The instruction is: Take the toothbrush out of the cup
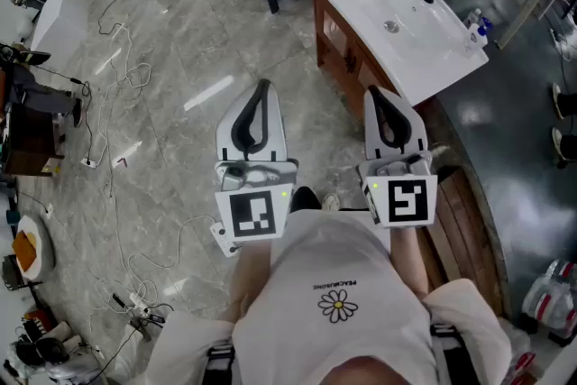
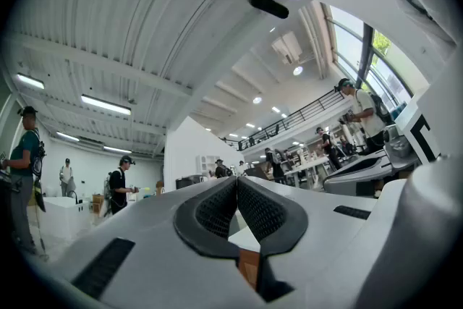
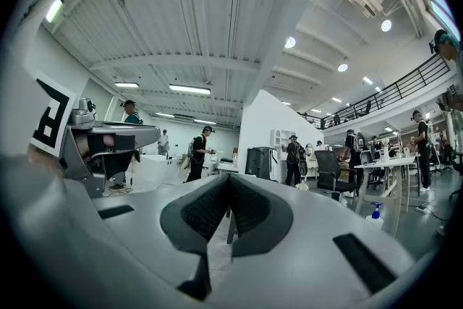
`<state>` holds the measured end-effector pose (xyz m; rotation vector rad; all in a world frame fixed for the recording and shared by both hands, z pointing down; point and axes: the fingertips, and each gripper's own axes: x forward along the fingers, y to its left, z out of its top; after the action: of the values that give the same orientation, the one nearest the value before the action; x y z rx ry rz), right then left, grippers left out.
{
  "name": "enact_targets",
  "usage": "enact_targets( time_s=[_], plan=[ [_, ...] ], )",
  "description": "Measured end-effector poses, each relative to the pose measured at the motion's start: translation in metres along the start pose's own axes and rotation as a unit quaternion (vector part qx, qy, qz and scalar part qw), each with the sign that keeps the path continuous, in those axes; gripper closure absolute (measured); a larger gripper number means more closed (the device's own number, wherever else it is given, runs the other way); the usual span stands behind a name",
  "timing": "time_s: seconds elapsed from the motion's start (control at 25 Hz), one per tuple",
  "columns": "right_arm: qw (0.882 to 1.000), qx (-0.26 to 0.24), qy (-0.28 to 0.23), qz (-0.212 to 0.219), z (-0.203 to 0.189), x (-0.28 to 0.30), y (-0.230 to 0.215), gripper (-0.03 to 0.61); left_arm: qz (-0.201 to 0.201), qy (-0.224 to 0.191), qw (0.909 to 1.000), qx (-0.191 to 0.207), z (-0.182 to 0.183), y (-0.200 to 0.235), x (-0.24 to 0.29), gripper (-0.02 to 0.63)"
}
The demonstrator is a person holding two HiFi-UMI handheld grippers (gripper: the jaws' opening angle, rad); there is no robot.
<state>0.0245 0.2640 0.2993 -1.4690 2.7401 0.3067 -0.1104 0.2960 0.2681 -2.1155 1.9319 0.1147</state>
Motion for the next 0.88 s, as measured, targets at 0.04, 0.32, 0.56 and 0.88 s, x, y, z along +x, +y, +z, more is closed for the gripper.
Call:
enact_targets(
  time_s=[0.04,0.32,0.56,0.88],
  plan=[
    [1.000,0.001,0.000,0.000,-0.001,0.000,0.000,0.566,0.001,0.000,1.0000,0.000,0.000,0.001,0.000,0.597],
    [1.000,0.003,0.003,0.005,-0.004,0.004,-0.004,0.566,0.010,-0.001,1.0000,-0.001,-0.002,0.003,0.005,0.597],
    [1.000,0.006,0.007,0.006,-0.007,0.003,-0.008,0.566,0.009,-0.001,1.0000,0.000,-0.001,0.000,0.006,0.597],
    [1.000,0.024,-0.001,0.014,-0.009,0.010,-0.006,0.566,0.019,0.005,0.9998,0.002,-0.007,0.009,0.007,0.597]
  ],
)
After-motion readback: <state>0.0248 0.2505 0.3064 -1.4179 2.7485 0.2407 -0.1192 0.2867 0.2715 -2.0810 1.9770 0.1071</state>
